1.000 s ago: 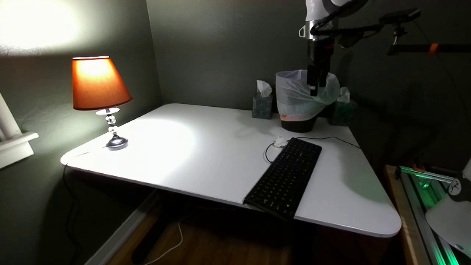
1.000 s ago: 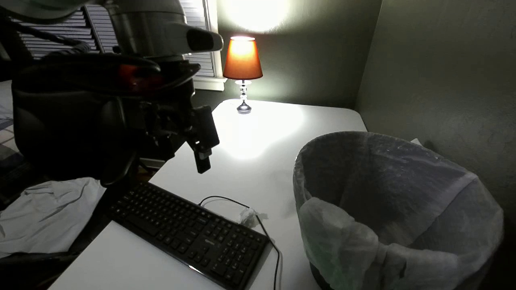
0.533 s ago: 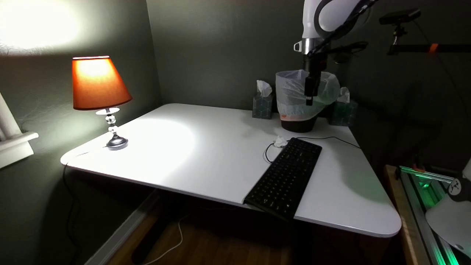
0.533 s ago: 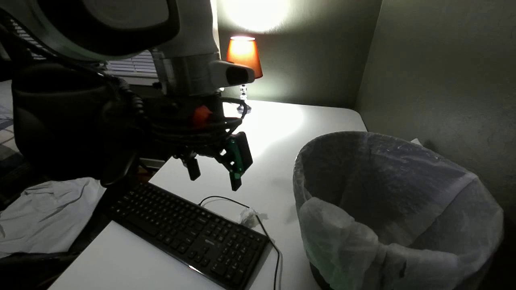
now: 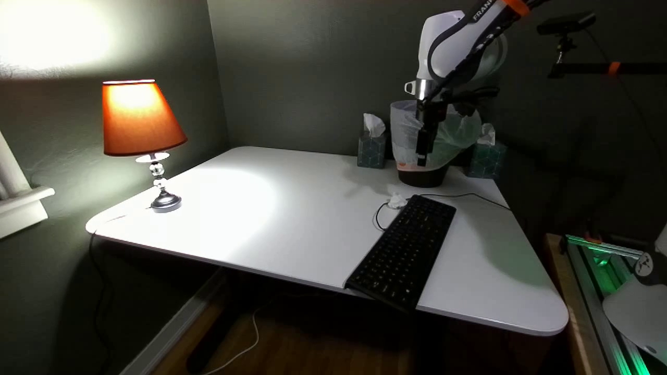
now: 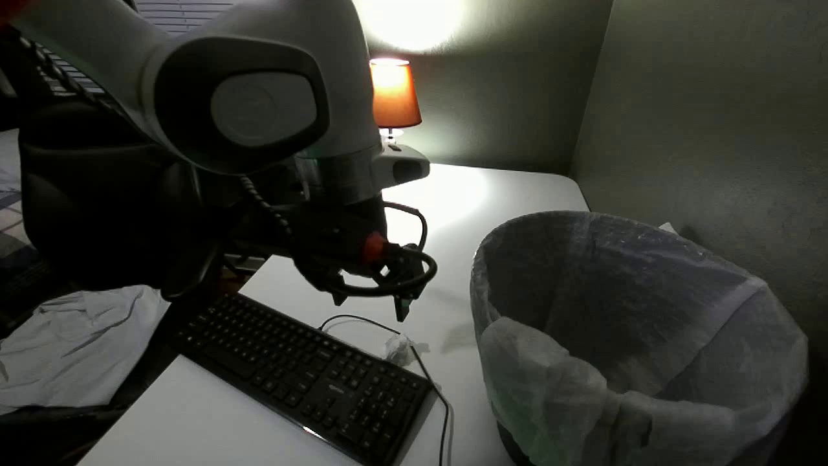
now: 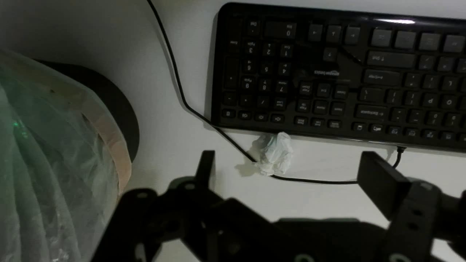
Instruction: Pick up the white tissue and put it in the black bin
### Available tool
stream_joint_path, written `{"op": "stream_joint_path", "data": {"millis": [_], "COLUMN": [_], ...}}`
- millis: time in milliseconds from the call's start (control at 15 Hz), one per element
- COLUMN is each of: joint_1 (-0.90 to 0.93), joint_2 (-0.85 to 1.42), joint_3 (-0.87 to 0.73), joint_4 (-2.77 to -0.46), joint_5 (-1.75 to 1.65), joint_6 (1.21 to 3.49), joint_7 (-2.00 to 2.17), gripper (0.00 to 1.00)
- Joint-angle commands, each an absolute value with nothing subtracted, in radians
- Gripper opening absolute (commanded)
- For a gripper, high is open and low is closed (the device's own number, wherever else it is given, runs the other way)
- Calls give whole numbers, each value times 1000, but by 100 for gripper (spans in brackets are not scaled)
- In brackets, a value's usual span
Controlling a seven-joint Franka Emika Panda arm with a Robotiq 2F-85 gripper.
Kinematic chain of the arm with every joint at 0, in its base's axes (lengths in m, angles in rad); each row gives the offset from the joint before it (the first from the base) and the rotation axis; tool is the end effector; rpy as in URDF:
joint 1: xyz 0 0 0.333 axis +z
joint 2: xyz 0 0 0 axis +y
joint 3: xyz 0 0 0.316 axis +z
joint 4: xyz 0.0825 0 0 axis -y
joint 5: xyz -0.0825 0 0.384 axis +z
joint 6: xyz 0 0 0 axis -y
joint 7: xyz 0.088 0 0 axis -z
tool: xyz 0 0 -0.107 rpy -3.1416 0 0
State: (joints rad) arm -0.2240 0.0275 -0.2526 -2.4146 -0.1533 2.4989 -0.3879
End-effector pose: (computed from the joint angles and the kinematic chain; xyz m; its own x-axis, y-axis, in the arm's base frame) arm 0.4406 -0.2266 0.3044 0.9995 0.0322 0.0072 0.0311 -0.9927 0.1166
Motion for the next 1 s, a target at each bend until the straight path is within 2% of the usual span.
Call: {"op": "stream_joint_path", "data": {"millis": [0, 400, 933], "joint_1": [-234, -239, -244], "joint_2": [50, 109, 151], "joint_3": [-244, -240, -218], "joint_4": [-2405, -2368, -2392], "joint_5": [-135, -113, -42], "joint_6": [2500, 2499, 2638], "joint_7": [-398, -410, -411], "gripper": [100, 100, 100]}}
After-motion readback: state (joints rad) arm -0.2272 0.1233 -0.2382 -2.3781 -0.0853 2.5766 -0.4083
